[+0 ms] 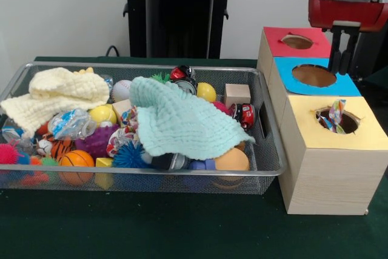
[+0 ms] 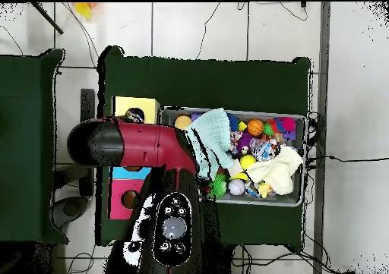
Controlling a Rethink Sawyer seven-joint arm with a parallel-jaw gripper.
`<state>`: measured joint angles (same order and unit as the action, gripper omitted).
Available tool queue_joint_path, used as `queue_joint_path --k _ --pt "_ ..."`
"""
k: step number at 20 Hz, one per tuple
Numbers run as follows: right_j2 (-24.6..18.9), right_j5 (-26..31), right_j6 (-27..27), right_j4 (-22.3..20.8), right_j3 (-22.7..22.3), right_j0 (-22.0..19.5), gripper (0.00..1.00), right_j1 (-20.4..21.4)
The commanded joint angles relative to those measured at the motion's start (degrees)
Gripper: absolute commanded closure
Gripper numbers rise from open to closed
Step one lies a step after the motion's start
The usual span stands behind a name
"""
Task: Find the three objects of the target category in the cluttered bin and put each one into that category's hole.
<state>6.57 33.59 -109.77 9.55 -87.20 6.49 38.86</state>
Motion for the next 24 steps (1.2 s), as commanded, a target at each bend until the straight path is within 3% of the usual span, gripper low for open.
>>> queue_joint_path --k 1,24 --pt "-3.2 -1.9 -7.5 -0.1 -5.1 -1.2 1.0 -0.7" --pt "-4.2 -5.1 -8.5 0.5 -5.8 -1.5 1.0 -3.0"
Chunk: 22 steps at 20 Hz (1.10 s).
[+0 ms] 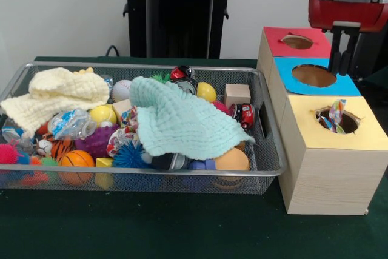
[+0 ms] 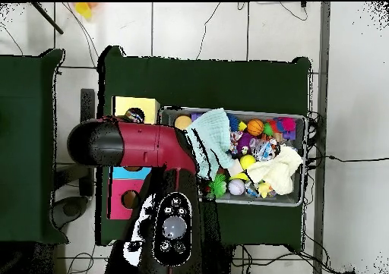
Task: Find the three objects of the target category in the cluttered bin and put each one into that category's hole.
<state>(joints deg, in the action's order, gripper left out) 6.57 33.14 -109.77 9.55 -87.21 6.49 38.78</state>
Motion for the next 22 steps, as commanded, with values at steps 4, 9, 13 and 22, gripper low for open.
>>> queue_joint_path --k 4,9,13,22 --pt "-4.0 -5.1 -8.7 0.5 -5.7 -1.3 1.0 -3.5" --pt "-4.3 -6.8 -8.9 0.5 -6.1 -1.4 1.0 -4.2" --pt "-4.6 -6.8 -8.4 0.7 -6.4 -1.8 1.0 -4.1" --pt "-6.0 -7.7 -6.3 0.2 -7.6 -3.6 1.0 -3.7"
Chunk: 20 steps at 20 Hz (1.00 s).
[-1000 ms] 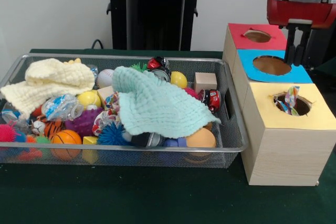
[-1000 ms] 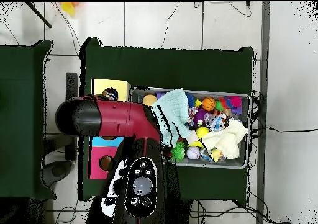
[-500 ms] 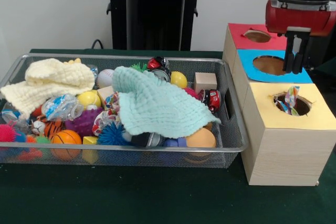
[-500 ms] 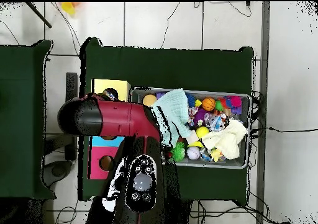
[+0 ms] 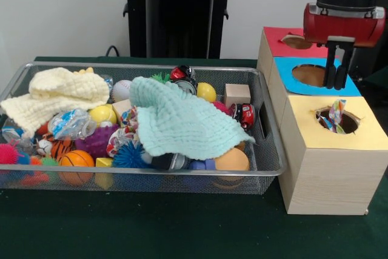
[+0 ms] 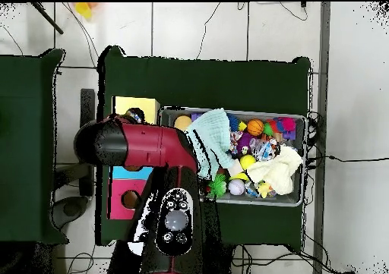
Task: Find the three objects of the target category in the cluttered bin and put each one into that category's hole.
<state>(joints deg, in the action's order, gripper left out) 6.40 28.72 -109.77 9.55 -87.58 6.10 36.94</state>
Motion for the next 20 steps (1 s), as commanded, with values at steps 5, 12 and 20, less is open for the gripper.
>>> queue_joint_path --k 5,12,20 --pt "-6.1 -3.3 -5.9 -0.1 -7.7 -3.7 1.0 -1.4" --pt "-6.3 -3.8 -5.5 -0.8 -7.8 -4.1 1.0 -1.7" --pt "-7.6 -5.7 -5.0 -1.2 -7.7 -5.3 1.0 -2.9"
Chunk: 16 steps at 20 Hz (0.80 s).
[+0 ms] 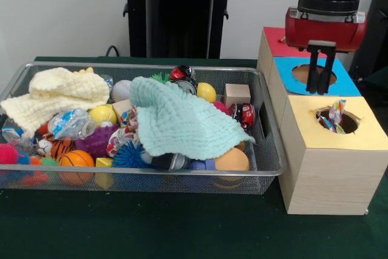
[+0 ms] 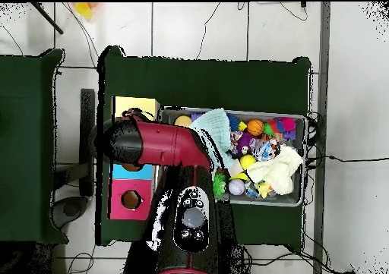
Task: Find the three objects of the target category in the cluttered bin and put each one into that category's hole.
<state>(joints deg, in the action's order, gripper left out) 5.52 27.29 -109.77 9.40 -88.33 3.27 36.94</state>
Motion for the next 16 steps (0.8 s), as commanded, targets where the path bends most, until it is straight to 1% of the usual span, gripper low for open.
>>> queue_joint_path --k 1,6,8,13,16 --pt "-6.9 -4.6 -5.2 -1.1 -7.2 -2.5 1.0 -2.9" --pt "-8.3 -5.4 -4.3 -1.4 -8.1 -3.7 1.0 -2.8" --pt "-9.0 -6.2 -3.7 -1.7 -9.1 -4.5 1.0 -2.4" --pt "-10.4 -5.3 -0.9 -2.9 -11.9 -7.4 1.0 0.2" --pt "-12.0 -6.0 0.7 -3.8 -13.7 -9.8 1.0 0.9"
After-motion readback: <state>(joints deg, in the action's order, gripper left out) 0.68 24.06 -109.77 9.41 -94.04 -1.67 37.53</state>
